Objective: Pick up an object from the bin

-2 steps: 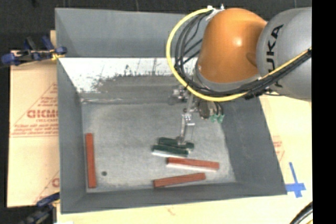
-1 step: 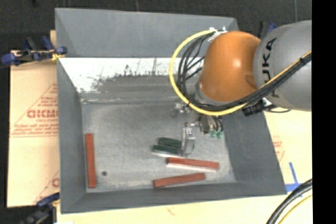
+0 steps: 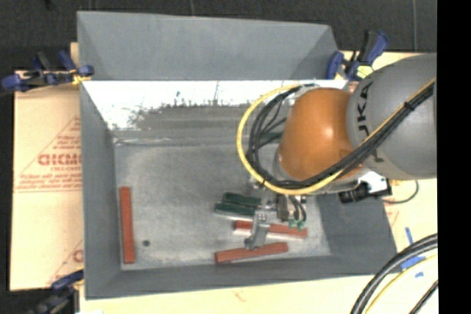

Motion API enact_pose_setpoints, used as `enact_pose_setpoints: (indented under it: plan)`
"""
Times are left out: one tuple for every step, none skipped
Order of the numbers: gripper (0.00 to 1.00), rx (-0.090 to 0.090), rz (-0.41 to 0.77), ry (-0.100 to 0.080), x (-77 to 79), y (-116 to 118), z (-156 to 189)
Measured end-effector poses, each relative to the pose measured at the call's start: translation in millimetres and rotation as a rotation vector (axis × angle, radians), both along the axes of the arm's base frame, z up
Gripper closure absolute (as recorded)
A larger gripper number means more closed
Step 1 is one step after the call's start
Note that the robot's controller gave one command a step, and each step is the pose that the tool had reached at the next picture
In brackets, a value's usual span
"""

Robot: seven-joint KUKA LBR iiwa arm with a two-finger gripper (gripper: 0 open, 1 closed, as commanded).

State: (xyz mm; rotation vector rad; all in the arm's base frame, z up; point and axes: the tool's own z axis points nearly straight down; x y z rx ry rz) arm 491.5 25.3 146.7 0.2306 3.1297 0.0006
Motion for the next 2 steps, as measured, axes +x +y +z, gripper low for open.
enact_pose_setpoints:
  plan:
    - [0.0,-0.001,0.071,-0.001,17.6,-11,-44]
    - [1.0,-0.001,0.116,-0.007,27.3,-3,-73]
